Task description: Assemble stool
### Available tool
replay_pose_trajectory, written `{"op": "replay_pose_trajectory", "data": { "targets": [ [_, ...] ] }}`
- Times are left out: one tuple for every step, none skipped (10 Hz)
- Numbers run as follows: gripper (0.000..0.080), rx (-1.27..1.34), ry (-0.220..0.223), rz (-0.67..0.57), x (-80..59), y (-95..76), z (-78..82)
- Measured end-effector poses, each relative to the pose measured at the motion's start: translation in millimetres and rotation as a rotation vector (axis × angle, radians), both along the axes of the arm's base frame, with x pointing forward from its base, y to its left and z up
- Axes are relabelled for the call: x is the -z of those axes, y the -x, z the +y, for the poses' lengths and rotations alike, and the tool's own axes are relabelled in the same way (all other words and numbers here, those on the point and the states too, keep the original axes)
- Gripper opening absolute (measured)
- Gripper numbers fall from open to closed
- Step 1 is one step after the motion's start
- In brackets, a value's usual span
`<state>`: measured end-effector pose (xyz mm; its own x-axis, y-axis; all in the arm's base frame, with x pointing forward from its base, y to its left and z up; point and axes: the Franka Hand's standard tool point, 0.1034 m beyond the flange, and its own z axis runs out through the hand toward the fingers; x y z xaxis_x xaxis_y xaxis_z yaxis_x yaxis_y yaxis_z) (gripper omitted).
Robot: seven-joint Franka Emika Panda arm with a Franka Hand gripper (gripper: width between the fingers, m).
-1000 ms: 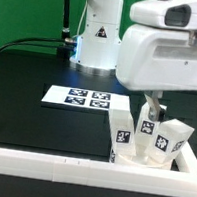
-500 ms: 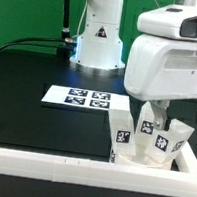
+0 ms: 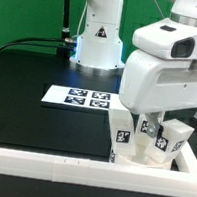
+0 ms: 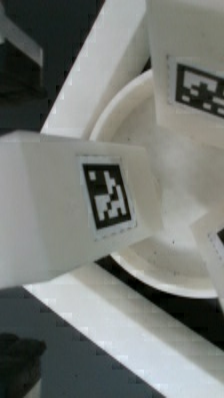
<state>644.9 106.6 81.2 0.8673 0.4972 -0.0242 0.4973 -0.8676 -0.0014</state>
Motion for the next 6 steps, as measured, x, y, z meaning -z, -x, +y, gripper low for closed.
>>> {"op": "replay_pose_trajectory", "data": {
  "targets": [
    [0.0649,0.006,0.002,0.002,1.2,0.8,0.0],
    [0.0649,0.019,0.003,-0.007,4.5,1.4,0.2],
    [0.0649,0.037,0.006,-0.005,6.9,2.7,0.6],
    [0.0649,0.053,0.007,-0.006,6.6,2.3,-0.6],
    [0.0522,0.073,0.009,-0.006,6.8,2.2,-1.4],
    [0.0382,0.078,0.012,-0.006,6.8,2.1,-2.2]
  ]
}}
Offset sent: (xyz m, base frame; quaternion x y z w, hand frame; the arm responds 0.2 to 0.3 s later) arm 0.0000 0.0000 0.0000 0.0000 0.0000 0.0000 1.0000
